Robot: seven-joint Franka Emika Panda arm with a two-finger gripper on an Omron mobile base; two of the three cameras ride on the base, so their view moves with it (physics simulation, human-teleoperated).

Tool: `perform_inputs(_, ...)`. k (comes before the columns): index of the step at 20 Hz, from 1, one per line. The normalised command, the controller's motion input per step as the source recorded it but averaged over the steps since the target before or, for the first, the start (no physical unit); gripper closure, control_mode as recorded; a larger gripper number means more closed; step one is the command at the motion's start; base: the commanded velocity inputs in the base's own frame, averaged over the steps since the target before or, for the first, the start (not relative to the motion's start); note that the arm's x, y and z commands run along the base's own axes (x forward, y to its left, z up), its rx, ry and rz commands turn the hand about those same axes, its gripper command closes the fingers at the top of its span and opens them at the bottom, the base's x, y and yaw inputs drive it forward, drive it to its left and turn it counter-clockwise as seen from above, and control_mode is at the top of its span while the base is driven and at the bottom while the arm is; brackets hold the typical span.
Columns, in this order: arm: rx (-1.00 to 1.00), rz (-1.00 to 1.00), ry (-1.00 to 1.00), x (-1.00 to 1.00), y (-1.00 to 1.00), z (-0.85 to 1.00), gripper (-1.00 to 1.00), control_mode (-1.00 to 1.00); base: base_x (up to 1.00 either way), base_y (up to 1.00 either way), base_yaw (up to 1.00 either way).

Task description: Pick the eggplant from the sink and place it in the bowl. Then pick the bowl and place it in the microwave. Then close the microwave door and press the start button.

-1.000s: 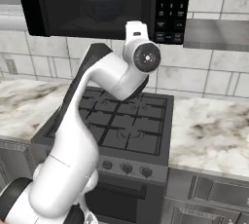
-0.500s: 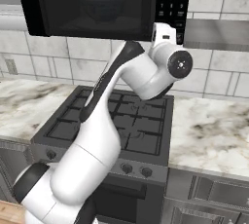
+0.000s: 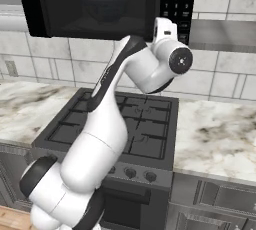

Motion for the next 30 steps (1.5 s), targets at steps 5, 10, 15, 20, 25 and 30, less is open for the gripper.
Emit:
perform_inputs(5, 0.0, -0.01, -0.05, 0.5, -0.01, 0.0, 1.0, -1.0, 0.0, 0.0, 0.0)
perform_inputs(10, 0.0, -0.01, -0.02, 0.36, -0.1, 0.0, 1.0, -1.0, 0.0, 0.0, 0.0)
perform_inputs(15, 0.01, 0.0, -0.02, 0.27, -0.25, 0.0, 1.0, -1.0, 0.0, 0.0, 0.0)
perform_inputs(20, 0.0, 0.0, -0.03, 0.41, -0.05, 0.0, 1.0, -1.0, 0.0, 0.0, 0.0)
perform_inputs(25, 0.0, 0.0, -0.01, 0.5, -0.02, 0.0, 1.0, -1.0, 0.0, 0.0, 0.0)
perform_inputs(30, 0.0, 0.0, -0.01, 0.29, -0.22, 0.0, 1.0, -1.0, 0.0, 0.0, 0.0)
